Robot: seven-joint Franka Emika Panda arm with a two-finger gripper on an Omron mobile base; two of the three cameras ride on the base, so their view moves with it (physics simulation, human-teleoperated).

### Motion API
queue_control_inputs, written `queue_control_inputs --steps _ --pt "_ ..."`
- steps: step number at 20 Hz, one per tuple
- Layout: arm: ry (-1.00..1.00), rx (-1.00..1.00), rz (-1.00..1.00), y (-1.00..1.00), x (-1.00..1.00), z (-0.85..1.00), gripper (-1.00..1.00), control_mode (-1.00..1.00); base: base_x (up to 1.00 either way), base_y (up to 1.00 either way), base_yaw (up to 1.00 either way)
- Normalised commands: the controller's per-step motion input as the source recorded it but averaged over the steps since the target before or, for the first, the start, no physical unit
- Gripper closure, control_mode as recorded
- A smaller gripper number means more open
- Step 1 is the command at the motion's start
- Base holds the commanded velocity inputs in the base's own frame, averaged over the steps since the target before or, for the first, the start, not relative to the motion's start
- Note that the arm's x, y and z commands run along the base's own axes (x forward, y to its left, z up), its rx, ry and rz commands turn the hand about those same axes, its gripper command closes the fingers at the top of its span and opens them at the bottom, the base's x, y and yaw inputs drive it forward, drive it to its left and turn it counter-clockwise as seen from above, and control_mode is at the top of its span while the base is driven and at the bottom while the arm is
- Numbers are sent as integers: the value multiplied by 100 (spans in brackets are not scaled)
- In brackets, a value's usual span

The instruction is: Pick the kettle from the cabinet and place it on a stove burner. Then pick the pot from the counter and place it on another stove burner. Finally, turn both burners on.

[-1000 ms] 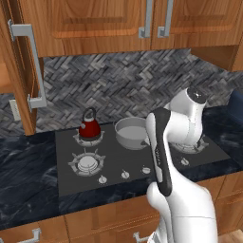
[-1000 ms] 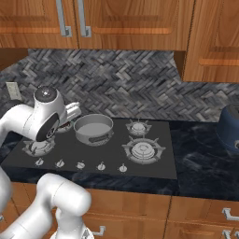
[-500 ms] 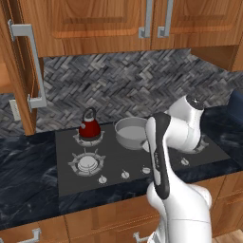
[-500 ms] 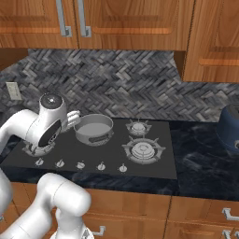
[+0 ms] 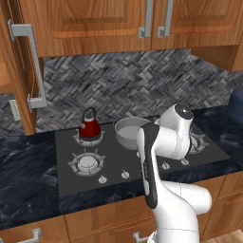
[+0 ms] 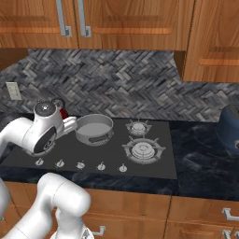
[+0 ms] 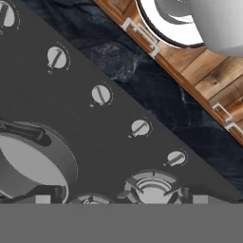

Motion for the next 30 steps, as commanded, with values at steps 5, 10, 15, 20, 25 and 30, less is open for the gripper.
queue_control_inputs --steps 5,10,15,20,25,30 --pt "13 13 -45 48 -16 -14 -100 -100 0 0 0" --pt "13 14 -46 48 -19 -17 -100 -100 0 0 0" --pt "10 15 -47 50 -26 -17 -100 -100 0 0 0" --pt "9 15 -49 50 -33 -20 -100 -100 0 0 0" --pt "10 11 -52 46 -21 -23 -100 -100 0 0 0" --pt "12 6 -49 44 -4 -25 -100 -100 0 0 0"
